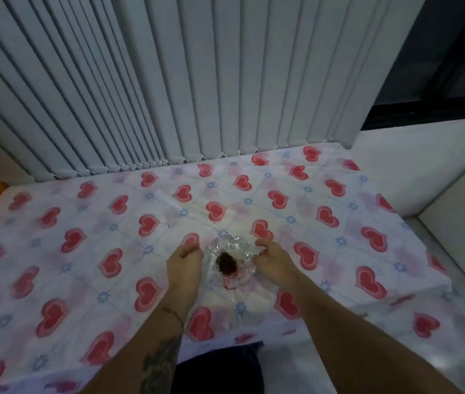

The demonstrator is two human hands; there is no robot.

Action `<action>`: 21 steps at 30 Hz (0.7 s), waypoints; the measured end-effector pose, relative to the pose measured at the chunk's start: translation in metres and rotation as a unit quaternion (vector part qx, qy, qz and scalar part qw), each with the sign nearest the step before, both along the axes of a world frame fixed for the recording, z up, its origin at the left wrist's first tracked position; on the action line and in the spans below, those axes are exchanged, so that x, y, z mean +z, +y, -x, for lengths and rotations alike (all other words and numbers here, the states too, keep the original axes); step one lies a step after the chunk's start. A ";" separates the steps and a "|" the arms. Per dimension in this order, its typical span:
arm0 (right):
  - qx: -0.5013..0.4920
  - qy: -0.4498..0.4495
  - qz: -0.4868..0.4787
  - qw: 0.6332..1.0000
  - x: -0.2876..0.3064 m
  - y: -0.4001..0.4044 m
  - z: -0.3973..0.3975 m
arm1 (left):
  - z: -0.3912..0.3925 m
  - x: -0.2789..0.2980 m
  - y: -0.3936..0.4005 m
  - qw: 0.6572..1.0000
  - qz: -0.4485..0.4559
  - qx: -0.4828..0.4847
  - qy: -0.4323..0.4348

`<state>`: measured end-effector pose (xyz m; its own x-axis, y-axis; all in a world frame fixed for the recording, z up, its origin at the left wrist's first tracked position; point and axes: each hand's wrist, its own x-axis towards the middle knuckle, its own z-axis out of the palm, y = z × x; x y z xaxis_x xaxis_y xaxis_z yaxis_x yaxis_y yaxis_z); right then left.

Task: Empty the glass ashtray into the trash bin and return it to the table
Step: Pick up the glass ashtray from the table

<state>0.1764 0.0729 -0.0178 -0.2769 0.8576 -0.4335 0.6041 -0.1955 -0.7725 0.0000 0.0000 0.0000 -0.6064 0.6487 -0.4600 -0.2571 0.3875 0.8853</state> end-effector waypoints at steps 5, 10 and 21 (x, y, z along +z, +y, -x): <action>0.009 -0.023 -0.010 1.000 -0.021 0.010 0.015 | -0.014 -0.019 0.008 0.996 0.039 -0.049 0.068; 0.034 -0.059 -0.043 0.997 -0.023 0.011 0.032 | -0.022 -0.026 0.011 0.967 0.072 -0.080 0.230; 0.045 0.011 0.028 0.998 0.002 -0.020 0.022 | -0.014 -0.007 -0.022 0.963 0.078 -0.091 0.241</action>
<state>0.1539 0.0531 -0.0157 -0.3627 0.8026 -0.4736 0.6038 -0.1848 -0.7755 0.0138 -0.0221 -0.0067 -0.6564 0.7101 -0.2548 0.2541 0.5260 0.8116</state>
